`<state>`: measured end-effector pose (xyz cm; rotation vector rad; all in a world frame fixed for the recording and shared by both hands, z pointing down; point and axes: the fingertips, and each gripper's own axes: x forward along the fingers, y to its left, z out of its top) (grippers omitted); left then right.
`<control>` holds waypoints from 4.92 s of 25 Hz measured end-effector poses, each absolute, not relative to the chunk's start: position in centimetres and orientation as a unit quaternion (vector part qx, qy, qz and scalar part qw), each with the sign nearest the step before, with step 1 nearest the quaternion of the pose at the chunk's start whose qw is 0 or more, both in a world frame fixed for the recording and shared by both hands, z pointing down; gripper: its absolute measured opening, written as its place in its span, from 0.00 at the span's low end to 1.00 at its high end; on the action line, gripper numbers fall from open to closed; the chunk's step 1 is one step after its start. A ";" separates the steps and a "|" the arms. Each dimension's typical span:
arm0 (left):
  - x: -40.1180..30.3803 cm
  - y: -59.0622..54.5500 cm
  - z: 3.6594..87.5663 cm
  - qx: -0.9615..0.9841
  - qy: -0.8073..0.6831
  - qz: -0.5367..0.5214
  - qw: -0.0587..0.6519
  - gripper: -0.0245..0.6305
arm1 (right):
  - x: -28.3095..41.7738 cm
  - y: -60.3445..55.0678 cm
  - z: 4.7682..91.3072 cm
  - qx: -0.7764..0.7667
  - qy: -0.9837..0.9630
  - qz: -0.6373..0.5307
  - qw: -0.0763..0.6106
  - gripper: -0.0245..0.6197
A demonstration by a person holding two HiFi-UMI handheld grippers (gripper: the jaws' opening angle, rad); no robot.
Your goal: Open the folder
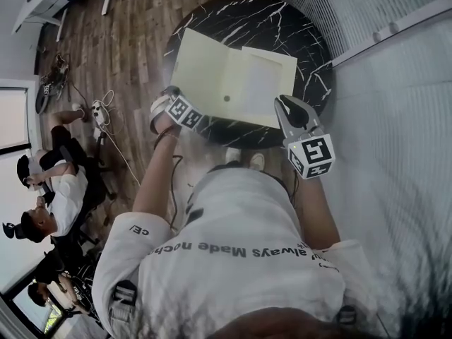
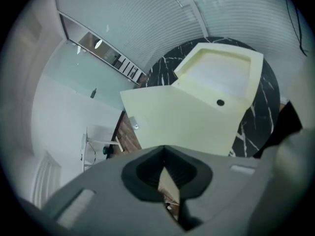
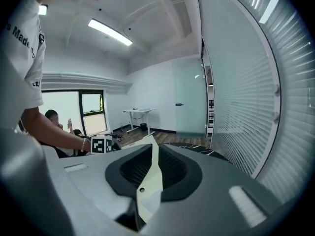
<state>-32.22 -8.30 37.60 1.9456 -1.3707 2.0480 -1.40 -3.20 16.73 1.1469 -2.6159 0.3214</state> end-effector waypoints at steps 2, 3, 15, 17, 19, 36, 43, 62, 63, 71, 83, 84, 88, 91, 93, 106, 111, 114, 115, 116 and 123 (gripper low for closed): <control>-33.3 -8.4 39.4 0.606 -0.430 0.670 0.004 0.04 | -1.2 -3.2 16.3 0.399 -0.901 0.105 0.133 0.10; -33.9 -8.4 40.3 0.600 -0.426 0.677 0.008 0.04 | -1.2 -3.2 16.1 0.400 -0.901 0.104 0.133 0.10; -37.6 -7.7 50.5 0.581 -0.381 0.712 0.102 0.04 | -1.1 -3.4 17.5 0.413 -0.889 0.121 0.157 0.10; -37.9 -7.8 51.8 0.578 -0.377 0.714 0.119 0.04 | -1.2 -3.4 18.0 0.412 -0.888 0.125 0.161 0.10; -38.0 -7.8 52.7 0.575 -0.373 0.716 0.131 0.04 | -1.4 -3.4 18.4 0.411 -0.887 0.128 0.164 0.10; -38.1 -6.8 55.0 0.578 -0.390 0.693 0.183 0.04 | -1.4 -2.9 19.6 0.416 -0.881 0.150 0.168 0.09; -38.0 -6.6 51.2 0.598 -0.486 0.601 0.213 0.04 | -0.9 -2.1 18.9 0.421 -0.881 0.141 0.162 0.08; -29.6 -7.4 33.6 0.694 -0.601 0.365 0.155 0.04 | 0.9 -1.5 14.6 0.436 -0.883 0.093 0.151 0.08; -28.7 -7.4 32.4 0.703 -0.601 0.348 0.152 0.04 | 0.9 -1.5 14.3 0.436 -0.883 0.091 0.150 0.08; -20.5 -5.9 21.5 0.779 -0.577 0.210 0.129 0.04 | 0.8 -1.3 11.2 0.435 -0.887 0.069 0.137 0.08; -10.6 -1.7 7.1 0.880 -0.470 0.045 0.052 0.04 | -0.5 0.9 5.4 0.420 -0.901 0.034 0.101 0.08; -10.0 -1.4 6.5 0.884 -0.463 0.041 0.050 0.04 | -0.5 1.1 5.0 0.420 -0.902 0.030 0.099 0.08; -8.5 -0.1 4.5 0.898 -0.436 0.024 0.051 0.04 | -0.8 1.5 3.2 0.420 -0.903 0.021 0.089 0.08; -8.2 0.5 3.0 0.905 -0.424 0.007 0.047 0.04 | -0.9 1.7 2.3 0.423 -0.902 0.017 0.084 0.08; -8.2 0.7 2.5 0.907 -0.420 0.001 0.045 0.04 | -1.1 1.7 1.8 0.424 -0.902 0.015 0.084 0.08; -7.9 0.5 1.9 0.909 -0.416 0.004 0.035 0.04 | -2.1 1.9 1.4 0.420 -0.903 0.011 0.086 0.08; -8.1 0.5 2.2 0.909 -0.416 0.014 0.026 0.04 | -2.1 1.9 1.4 0.420 -0.903 0.012 0.088 0.08; -8.1 0.7 2.2 0.909 -0.415 0.017 0.024 0.04 | -2.3 2.1 1.3 0.419 -0.903 0.012 0.088 0.08; -8.2 0.7 2.2 0.909 -0.416 0.015 0.026 0.04 | -2.3 2.2 1.3 0.419 -0.903 0.012 0.089 0.08; -8.3 0.8 2.2 0.909 -0.416 0.015 0.026 0.04 | -2.4 2.3 1.3 0.419 -0.903 0.011 0.090 0.08; -8.2 1.3 2.0 0.909 -0.416 0.011 0.030 0.04 | -2.3 2.7 1.2 0.417 -0.905 0.010 0.089 0.08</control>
